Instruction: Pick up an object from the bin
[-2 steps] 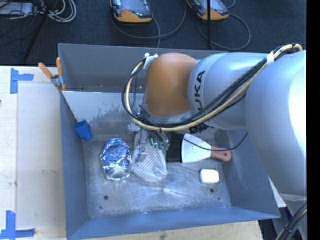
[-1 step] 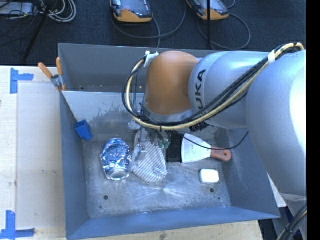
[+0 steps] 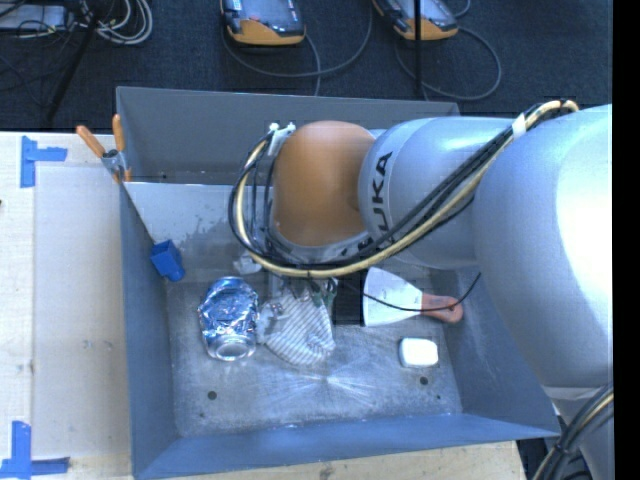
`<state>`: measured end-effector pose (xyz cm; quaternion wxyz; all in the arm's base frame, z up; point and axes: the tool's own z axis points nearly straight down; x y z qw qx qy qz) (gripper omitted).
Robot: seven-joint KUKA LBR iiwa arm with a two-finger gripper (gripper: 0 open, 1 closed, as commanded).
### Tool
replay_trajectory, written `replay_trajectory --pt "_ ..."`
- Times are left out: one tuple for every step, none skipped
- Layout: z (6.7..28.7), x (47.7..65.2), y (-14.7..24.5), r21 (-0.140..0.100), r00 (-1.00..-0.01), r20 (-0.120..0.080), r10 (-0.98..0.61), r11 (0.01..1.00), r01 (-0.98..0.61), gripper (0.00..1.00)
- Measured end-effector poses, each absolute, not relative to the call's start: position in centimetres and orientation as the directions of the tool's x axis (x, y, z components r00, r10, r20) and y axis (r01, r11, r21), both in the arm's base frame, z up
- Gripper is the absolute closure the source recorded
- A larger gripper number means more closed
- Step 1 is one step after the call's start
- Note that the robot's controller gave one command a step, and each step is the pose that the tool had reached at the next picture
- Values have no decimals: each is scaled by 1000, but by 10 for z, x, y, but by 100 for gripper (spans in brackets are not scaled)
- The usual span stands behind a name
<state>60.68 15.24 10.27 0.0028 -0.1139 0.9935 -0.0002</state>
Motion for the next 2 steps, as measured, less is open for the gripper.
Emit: replay_trajectory --pt "91 609 158 -1 -922 -11 -386 922 -386 0" --pt "94 606 172 0 -887 -1 -462 887 -462 0"
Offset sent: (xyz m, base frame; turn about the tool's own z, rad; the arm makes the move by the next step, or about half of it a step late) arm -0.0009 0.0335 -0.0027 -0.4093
